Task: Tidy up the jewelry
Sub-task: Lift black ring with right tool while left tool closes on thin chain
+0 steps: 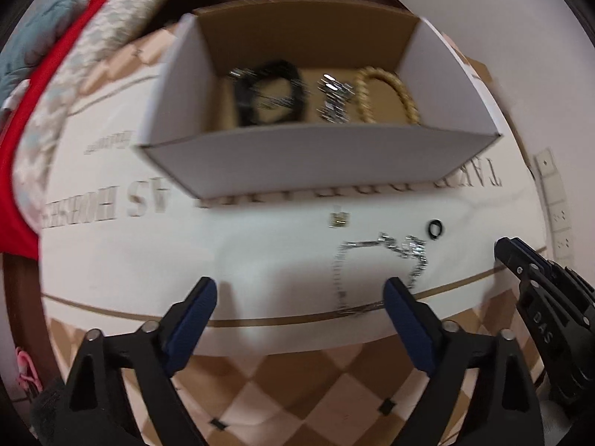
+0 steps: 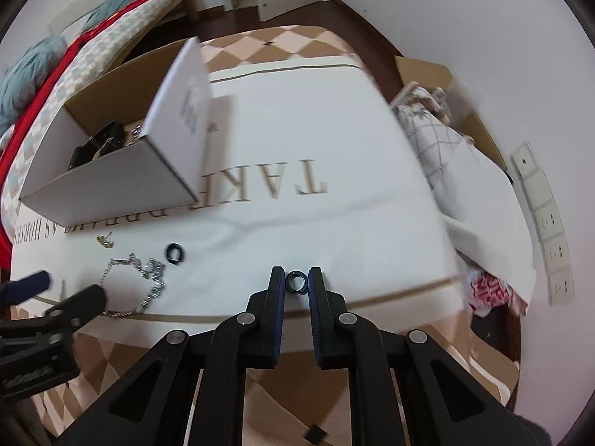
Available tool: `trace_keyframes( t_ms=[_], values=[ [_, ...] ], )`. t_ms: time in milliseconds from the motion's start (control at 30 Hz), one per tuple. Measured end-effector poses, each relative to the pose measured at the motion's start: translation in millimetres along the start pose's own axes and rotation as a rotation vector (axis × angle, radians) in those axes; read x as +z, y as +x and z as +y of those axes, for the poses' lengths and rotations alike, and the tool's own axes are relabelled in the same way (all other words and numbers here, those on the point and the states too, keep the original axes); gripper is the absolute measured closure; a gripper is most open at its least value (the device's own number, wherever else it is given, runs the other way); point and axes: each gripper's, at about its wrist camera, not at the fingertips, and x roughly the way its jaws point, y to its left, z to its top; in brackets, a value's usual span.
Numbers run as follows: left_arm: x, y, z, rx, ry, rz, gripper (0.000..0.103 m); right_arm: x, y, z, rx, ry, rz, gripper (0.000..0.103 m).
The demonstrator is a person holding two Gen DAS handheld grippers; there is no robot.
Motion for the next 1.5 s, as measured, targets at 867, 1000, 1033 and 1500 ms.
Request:
trace_keyframes(
  t_ms=[867,1000,1033,1500],
  values=[
    [-11,-81,42,-0.037,0.019,-0.147,0.103,1,-44,-12,0.087,0.067,-0.059,0.09],
    [-7,-116,38,-0.069,0.023,-0.205,0.103,3,-58,-12,0.11,0.065,-0.077,0.09],
    [-5,-127,39,-0.079,0.024,-0.221,0.103,3,-61,-12,0.115,0.064,-0.081,0.09],
    [55,-214,41,-0.155,0.042,-0.4,0.103,73,-132,35,0.29,-0.036,-0.168,0.09]
  ],
)
